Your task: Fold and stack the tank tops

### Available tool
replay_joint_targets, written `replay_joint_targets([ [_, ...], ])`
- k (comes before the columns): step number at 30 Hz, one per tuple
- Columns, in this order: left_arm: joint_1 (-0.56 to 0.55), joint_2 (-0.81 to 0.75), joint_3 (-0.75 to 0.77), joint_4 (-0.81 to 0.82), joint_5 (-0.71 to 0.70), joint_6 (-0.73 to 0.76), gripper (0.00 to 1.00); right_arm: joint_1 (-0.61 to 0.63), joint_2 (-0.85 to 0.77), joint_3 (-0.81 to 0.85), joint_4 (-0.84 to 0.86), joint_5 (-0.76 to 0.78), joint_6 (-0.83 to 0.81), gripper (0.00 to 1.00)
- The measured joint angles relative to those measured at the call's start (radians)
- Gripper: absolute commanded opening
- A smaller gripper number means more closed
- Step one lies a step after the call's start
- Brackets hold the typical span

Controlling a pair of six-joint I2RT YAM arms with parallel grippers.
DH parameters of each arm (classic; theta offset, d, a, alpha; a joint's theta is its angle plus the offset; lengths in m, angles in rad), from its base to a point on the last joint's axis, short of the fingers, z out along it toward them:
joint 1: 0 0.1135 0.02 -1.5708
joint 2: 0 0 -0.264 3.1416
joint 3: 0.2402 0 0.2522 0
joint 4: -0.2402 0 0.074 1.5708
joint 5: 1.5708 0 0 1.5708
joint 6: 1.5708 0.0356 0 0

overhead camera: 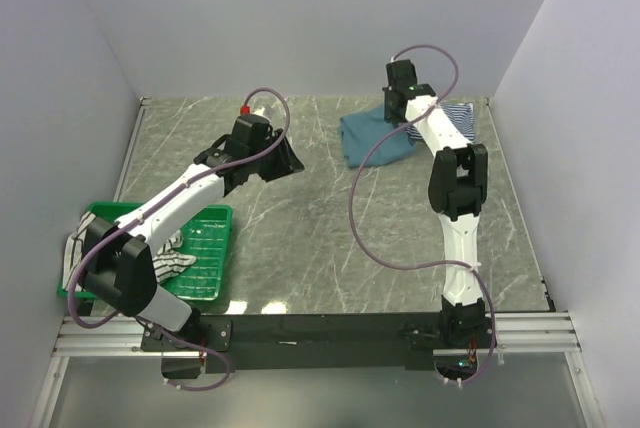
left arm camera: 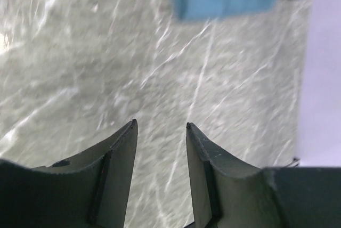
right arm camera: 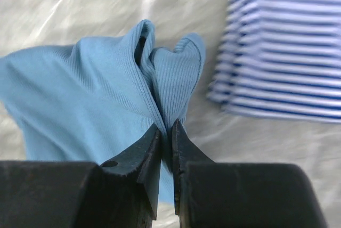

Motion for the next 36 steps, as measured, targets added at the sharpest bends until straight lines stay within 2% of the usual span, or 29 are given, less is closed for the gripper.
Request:
replay_joint_targets([
  [5, 0.004, 0.0, -0.015, -0.029, 0.031, 0.032, 0.46, -0.03, 0.073, 0.196, -0.062, 0.076, -0.059, 0.0],
  [9, 0.008, 0.003, -0.015, -0.028, 0.063, 0.048, 0.45, -0.043, 0.084, 0.268, -0.068, 0.119, -0.107, 0.0],
  [23, 0.016, 0.063, -0.015, -0.021, 0.139, 0.064, 0.45, -0.099, 0.093, 0.287, -0.018, 0.177, -0.183, 0.0],
  [36, 0.019, 0.074, -0.029, -0.014, 0.158, 0.067, 0.44, -0.236, 0.09, 0.254, 0.04, 0.124, -0.131, 0.0],
])
